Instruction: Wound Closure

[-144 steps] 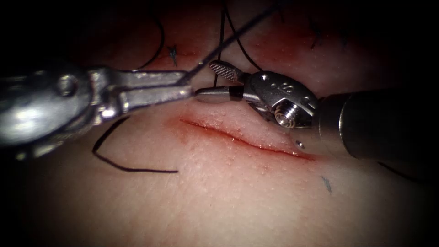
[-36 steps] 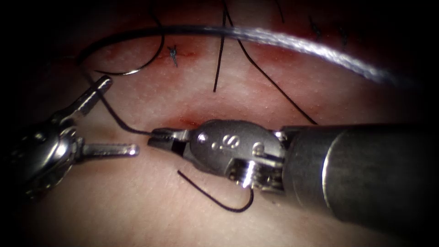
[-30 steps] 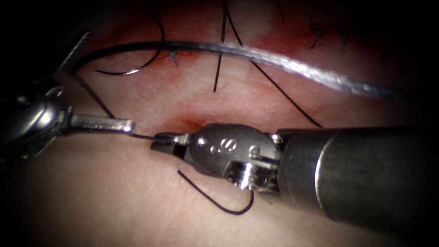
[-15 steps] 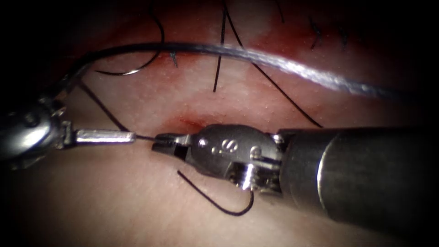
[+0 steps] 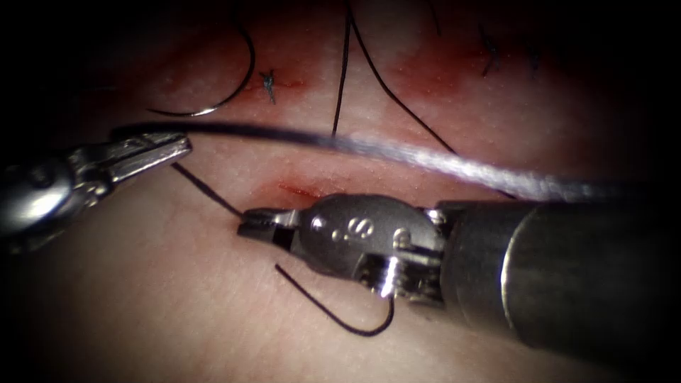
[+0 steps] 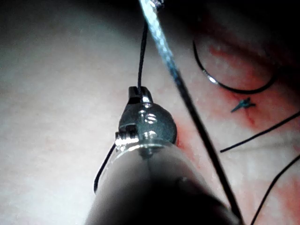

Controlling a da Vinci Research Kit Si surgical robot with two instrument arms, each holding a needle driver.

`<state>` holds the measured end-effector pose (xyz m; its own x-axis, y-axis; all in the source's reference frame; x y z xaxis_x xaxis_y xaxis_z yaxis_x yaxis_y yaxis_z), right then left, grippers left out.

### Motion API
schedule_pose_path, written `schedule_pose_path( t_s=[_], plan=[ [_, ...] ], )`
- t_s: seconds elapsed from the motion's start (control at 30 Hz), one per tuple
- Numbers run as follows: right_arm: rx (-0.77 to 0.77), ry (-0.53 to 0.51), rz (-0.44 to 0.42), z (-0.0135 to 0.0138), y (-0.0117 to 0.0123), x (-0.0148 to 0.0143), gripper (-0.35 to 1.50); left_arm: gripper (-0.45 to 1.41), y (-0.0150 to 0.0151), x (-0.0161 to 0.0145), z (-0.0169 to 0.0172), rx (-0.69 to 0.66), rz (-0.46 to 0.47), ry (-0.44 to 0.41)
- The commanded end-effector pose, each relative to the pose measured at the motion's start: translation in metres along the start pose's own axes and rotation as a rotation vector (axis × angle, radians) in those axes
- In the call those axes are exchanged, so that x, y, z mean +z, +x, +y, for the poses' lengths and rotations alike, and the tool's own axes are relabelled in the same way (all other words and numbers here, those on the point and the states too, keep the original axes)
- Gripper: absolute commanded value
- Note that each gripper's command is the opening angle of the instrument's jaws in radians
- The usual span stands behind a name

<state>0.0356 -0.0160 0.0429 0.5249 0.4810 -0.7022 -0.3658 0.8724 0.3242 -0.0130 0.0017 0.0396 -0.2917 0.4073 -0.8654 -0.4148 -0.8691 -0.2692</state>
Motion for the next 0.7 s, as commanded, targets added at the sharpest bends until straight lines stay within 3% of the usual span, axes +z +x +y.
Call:
schedule_pose_path(
  t_s=[0.03,0.17,0.23,0.37,0.53,0.7],
  plan=[
    [0.0,0.001,0.0,-0.0003,-0.0003,0.0007,-0.35,-0.45,-0.0004,0.0004,0.0002,-0.002,0.007,-0.001],
    [0.002,-0.003,0.0,0.0001,-0.0007,-0.0002,-0.35,-0.45,-0.0011,-0.0009,-0.0004,-0.003,0.048,0.019],
    [0.017,-0.011,0.013,0.0007,-0.0008,-0.0016,-0.35,-0.45,-0.003,-0.0025,-0.0019,0.0,0.085,0.065],
    [0.038,-0.016,0.038,0.0015,-0.0004,-0.0035,-0.35,-0.45,-0.0075,-0.0032,-0.0031,-0.014,0.107,0.073],
    [0.05,-0.012,0.054,0.002,0.0001,-0.0048,-0.35,-0.45,-0.0119,-0.0025,-0.0033,-0.044,0.147,0.067],
    [0.055,-0.005,0.072,0.0022,0.0002,-0.0055,-0.35,-0.45,-0.0148,-0.001,-0.0032,-0.095,0.243,0.019]
  ],
)
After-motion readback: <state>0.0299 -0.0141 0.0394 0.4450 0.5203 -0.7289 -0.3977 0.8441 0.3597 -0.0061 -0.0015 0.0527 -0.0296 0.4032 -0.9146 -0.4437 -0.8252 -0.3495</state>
